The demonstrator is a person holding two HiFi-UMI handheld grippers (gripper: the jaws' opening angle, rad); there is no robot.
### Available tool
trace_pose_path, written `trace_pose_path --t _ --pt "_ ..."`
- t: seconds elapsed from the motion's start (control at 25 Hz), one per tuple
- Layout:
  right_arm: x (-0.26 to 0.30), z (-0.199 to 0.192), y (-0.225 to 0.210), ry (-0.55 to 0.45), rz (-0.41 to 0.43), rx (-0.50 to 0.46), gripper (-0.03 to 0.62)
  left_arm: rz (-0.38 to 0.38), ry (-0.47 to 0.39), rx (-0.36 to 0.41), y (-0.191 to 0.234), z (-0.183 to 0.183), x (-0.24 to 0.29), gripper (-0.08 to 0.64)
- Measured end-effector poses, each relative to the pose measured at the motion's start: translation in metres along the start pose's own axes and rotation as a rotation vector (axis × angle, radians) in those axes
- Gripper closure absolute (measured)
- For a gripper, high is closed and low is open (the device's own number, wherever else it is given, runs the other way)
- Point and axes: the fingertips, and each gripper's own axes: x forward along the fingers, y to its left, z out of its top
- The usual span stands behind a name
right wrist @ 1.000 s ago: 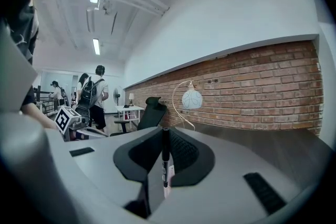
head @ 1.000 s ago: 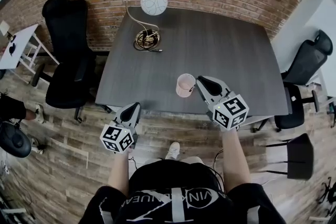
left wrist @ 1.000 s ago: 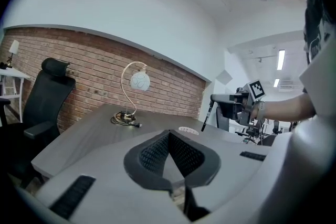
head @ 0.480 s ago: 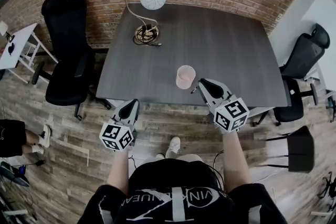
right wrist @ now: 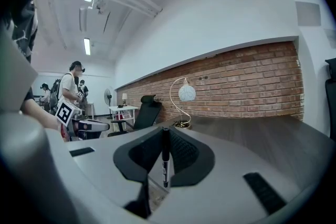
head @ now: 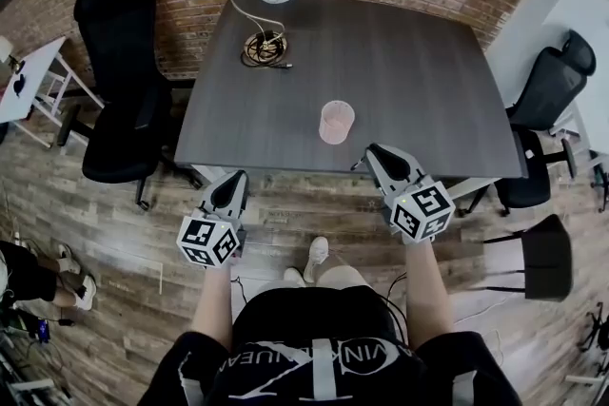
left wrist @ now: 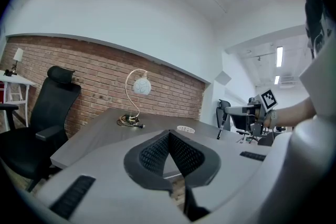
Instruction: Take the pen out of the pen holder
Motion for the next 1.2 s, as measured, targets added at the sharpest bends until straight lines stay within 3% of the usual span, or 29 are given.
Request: trace_pose_path --t 1.2 --pt "-0.015 -0.01 -0.038 -0.029 0.08 0.027 0.545 0.105 -0.052 0.032 -0.029 0.01 0.025 0.548"
